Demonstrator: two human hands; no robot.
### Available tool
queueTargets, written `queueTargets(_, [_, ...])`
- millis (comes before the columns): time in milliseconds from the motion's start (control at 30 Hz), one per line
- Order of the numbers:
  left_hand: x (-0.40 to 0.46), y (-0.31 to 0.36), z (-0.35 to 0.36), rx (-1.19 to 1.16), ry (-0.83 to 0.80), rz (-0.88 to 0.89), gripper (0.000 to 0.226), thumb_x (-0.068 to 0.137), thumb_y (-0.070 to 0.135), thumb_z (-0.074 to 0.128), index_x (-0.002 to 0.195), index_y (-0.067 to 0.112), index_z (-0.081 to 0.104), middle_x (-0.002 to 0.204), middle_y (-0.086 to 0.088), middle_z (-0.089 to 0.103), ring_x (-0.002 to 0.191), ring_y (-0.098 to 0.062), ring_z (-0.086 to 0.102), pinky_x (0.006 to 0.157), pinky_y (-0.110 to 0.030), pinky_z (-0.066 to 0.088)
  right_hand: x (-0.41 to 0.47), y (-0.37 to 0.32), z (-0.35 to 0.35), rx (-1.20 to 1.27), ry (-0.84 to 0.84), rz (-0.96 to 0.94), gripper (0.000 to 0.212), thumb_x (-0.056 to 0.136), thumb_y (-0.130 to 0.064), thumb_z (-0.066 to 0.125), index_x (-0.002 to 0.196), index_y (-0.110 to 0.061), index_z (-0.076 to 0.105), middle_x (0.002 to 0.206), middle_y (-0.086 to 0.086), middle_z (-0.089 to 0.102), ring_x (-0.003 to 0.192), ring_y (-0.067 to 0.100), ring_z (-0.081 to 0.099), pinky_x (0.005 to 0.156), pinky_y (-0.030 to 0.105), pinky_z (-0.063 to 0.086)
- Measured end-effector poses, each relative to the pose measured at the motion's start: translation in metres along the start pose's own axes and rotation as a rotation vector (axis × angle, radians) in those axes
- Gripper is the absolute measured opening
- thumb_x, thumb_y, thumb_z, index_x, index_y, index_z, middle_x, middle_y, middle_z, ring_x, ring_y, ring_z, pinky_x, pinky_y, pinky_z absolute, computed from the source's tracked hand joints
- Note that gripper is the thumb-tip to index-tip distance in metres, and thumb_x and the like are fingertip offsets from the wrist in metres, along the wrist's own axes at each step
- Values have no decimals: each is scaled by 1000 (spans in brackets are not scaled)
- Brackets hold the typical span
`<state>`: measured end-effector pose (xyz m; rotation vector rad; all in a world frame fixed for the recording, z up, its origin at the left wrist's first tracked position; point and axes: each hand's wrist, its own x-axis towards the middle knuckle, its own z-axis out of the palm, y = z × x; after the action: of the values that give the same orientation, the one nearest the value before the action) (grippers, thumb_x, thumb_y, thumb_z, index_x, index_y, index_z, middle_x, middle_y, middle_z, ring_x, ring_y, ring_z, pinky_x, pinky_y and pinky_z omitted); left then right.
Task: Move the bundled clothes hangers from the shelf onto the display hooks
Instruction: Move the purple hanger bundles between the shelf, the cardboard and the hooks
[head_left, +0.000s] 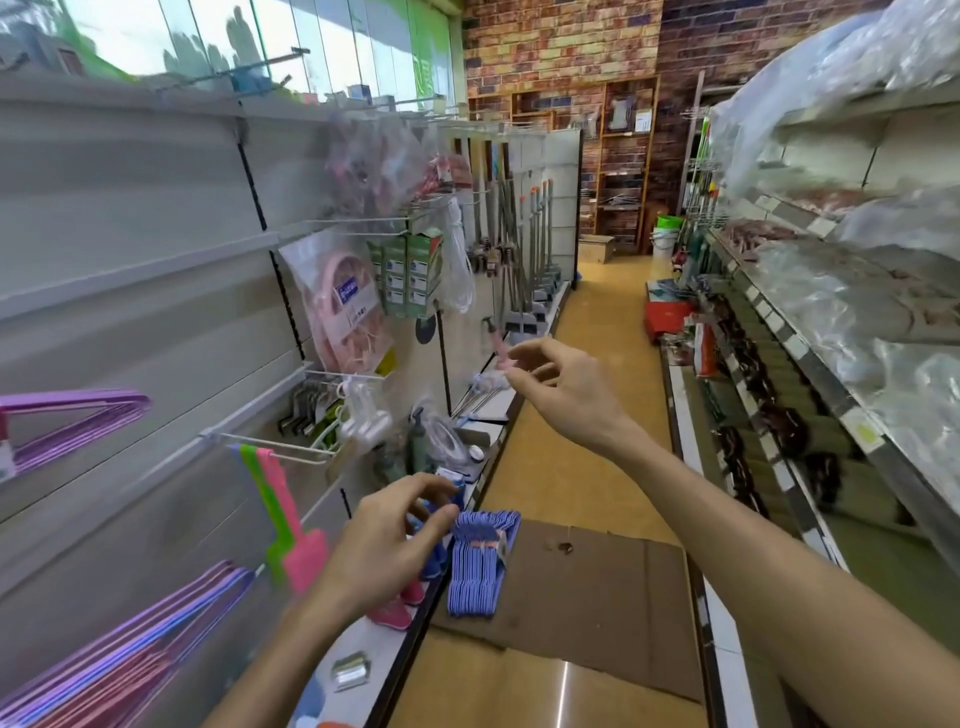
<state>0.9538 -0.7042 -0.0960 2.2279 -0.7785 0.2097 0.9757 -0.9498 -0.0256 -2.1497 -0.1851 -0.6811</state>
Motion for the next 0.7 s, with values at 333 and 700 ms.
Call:
queueTargets(333, [76,-24,45,18,-70,3,11,94,27,64,105,27,66,92,20,66,89,1,61,69,-11,47,52,70,-18,-2,-2,76,26,94,-28,66,115,-13,67,100,-3,69,87,8,65,75,24,56])
queueTargets(700, [193,-101,77,-40,-156,49,18,96,33,61,112,27,65,97,20,65,93,2,60,76,-22,52,144,133,24,-45,16,141,16,94,-23,66,111,-21,67,96,-7,68,90,14,66,75,20,53])
